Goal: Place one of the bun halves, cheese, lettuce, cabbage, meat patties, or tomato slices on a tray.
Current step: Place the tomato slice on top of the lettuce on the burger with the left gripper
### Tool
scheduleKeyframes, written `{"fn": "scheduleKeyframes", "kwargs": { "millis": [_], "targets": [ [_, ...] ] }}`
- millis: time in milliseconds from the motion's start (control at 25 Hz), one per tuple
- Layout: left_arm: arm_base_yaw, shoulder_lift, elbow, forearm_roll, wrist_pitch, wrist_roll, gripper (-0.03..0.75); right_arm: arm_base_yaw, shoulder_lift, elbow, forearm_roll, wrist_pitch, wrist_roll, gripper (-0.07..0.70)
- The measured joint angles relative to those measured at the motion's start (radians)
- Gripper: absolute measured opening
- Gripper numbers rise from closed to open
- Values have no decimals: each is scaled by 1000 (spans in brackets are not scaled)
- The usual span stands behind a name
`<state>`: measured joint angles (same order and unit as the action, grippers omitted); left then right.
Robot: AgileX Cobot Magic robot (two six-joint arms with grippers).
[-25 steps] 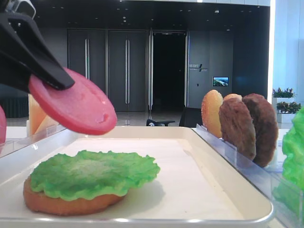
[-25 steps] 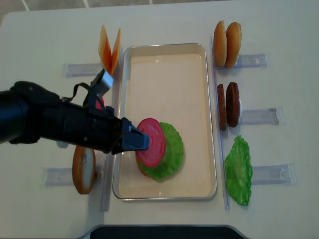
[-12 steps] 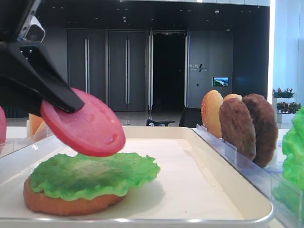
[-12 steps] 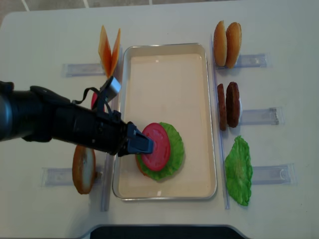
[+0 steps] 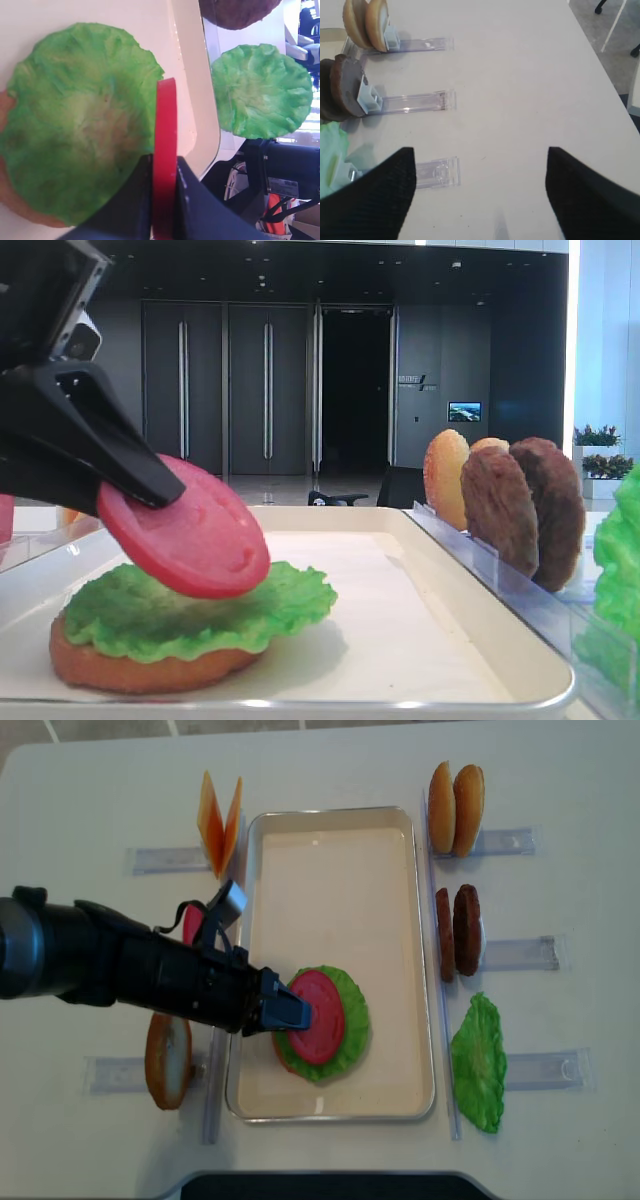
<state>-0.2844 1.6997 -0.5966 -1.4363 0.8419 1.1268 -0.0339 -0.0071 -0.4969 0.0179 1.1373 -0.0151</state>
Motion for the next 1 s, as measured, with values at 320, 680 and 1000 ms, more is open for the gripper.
{"fn": "scheduleKeyframes", "kwargs": {
  "millis": [320, 680, 1000],
  "targets": [
    [0, 3, 0, -7, 0, 11, 55, 0, 0, 0, 0, 0, 0, 540],
    [0, 3, 0, -8, -2, 25, 55, 0, 0, 0, 0, 0, 0, 540],
    [0, 3, 0, -9, -23, 29, 55, 0, 0, 0, 0, 0, 0, 540]
  ]
}}
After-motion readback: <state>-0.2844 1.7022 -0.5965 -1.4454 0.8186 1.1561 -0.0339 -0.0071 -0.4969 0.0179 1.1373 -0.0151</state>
